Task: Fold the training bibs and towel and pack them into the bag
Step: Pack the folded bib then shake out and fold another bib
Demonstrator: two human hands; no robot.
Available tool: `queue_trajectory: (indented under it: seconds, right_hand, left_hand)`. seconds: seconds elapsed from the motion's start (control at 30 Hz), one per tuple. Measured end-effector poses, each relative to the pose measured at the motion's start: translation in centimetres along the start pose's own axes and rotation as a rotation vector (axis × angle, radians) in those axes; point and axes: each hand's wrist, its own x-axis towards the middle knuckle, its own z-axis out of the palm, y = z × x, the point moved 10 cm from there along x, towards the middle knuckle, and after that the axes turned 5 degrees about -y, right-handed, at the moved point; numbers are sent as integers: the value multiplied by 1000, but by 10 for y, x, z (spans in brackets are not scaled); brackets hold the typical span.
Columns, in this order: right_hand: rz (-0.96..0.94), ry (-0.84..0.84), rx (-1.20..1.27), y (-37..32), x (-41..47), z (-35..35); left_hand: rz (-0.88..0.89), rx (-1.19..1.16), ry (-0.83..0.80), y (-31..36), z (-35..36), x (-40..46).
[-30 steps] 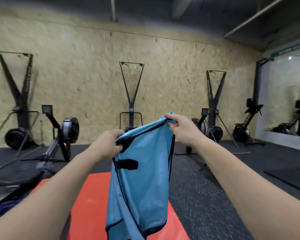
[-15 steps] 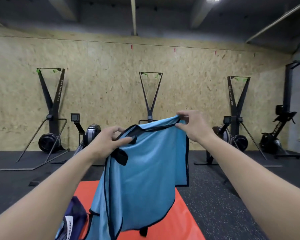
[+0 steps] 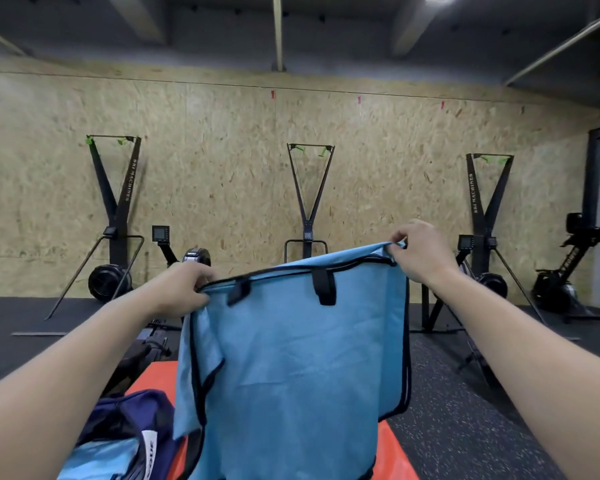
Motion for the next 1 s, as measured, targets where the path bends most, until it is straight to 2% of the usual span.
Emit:
queue_trajectory:
  seconds: [0.3, 0.47, 0.53, 0.6, 0.7, 0.77, 0.87, 1.0]
  right_hand:
    - [181, -92, -63, 44, -1, 3]
    - [260, -217, -128, 66, -7, 19]
    - [214, -260, -149, 57, -6, 30]
    - [77, -294, -31, 18, -7, 40]
    - [-206, -382, 345, -80, -29, 43]
    - [-308, -459, 565, -136, -50, 46]
    - [-278, -565, 757, -178, -62, 67]
    - [-199, -474, 830, -179, -48, 82]
  left_hand:
    - [-114, 83, 38, -50, -30, -15]
    - [-91, -80, 274, -54, -82, -27]
    - [-45, -99, 283, -34, -94, -23]
    - [22, -100, 262, -4, -98, -15]
    - [118, -110, 221, 47, -94, -1]
    - [179, -94, 193, 80, -87, 5]
    - [246, -81, 158, 113, -78, 8]
    - [201, 10, 95, 112, -63, 2]
